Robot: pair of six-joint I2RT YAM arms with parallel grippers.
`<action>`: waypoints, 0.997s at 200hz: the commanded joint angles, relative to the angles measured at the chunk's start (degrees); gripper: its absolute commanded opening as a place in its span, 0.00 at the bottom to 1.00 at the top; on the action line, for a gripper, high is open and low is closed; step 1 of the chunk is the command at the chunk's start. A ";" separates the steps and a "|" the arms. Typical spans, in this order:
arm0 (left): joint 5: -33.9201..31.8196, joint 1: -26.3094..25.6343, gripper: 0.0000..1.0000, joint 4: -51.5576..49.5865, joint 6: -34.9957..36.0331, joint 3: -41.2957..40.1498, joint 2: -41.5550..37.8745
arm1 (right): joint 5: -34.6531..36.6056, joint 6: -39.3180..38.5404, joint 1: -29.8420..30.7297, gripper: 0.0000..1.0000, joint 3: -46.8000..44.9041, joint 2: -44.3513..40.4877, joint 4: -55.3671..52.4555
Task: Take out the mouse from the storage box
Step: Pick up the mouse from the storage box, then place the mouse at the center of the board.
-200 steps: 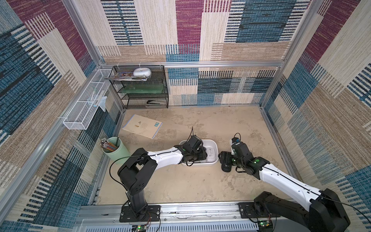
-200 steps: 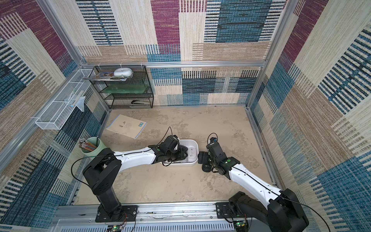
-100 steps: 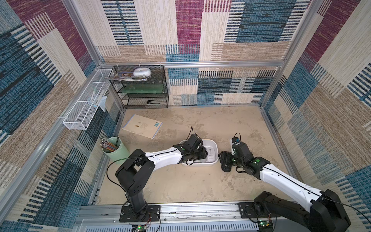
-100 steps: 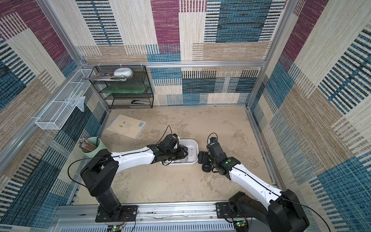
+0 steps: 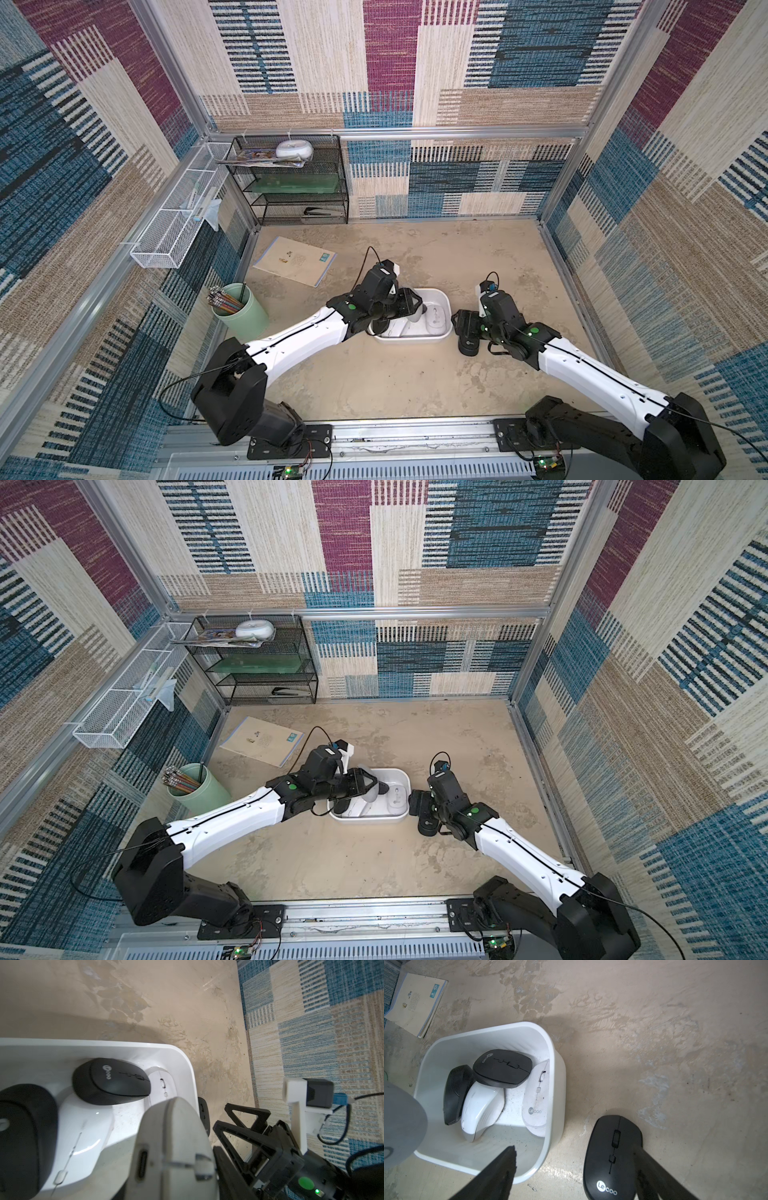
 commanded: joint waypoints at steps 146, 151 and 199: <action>13.95 31.38 0.41 8.47 0.47 -21.23 -7.24 | -1.59 -1.17 0.37 0.90 1.77 0.77 -0.95; 14.43 31.66 0.41 9.64 0.07 -21.67 -6.39 | -1.66 -1.07 0.40 0.90 1.93 0.77 -0.97; 15.98 32.25 0.42 16.62 -1.07 -24.04 -1.28 | -1.96 -0.45 0.57 0.90 1.60 1.20 -0.42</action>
